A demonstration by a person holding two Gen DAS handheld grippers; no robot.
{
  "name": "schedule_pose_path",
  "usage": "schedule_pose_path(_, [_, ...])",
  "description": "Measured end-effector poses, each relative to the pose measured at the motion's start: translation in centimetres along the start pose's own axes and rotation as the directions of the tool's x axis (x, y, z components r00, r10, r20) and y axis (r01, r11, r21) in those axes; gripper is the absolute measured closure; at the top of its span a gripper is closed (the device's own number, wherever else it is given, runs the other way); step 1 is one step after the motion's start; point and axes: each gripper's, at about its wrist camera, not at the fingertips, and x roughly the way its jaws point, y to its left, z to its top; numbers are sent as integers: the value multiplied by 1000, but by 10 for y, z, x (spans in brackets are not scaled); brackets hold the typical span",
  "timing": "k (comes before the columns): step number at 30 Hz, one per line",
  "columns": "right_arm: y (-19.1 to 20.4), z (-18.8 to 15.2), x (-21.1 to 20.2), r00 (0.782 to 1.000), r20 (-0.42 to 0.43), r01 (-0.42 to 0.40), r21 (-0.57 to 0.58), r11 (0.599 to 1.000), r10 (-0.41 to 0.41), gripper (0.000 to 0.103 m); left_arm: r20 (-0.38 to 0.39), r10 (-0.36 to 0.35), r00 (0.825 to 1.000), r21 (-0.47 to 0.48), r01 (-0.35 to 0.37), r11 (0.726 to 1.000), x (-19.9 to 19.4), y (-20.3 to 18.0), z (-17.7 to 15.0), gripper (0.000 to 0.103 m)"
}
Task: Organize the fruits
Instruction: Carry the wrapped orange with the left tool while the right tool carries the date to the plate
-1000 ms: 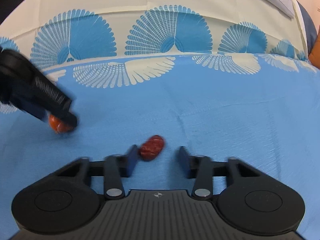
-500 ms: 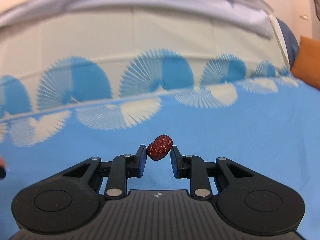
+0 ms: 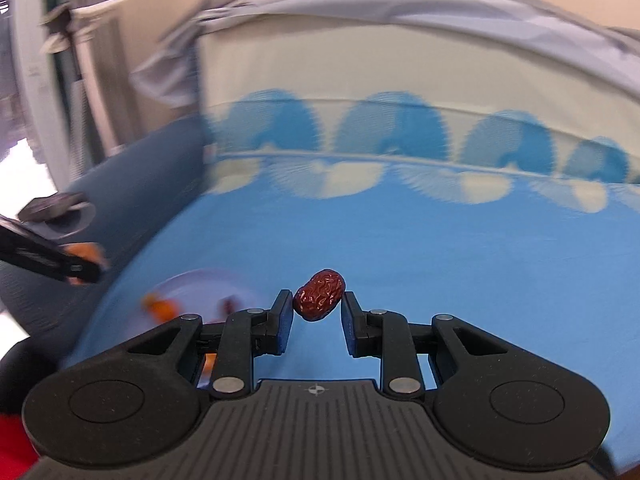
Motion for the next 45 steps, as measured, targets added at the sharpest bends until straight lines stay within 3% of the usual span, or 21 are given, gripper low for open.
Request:
schedule_pose_path(6, [62,-13,-33,994,-28,-109,-115,987,106,75,12,-25,1000,-54,26,998,-24,18,-46,63])
schedule_pose_path(12, [93,-18,-50,992,-23,-124,-210,970,122,75,24,-57,998,-110,59,992,-36,28,-67,63])
schedule_pose_path(24, [103,-20,-57,994,-27,-112,-242,964,108,75,79,-63,995,-116,72,991,-47,34,-70,63])
schedule_pose_path(45, [105,-19,-42,991,-86,-118,-233,965,101,75,67,-67,995,-116,75,990,-33,35,-65,63])
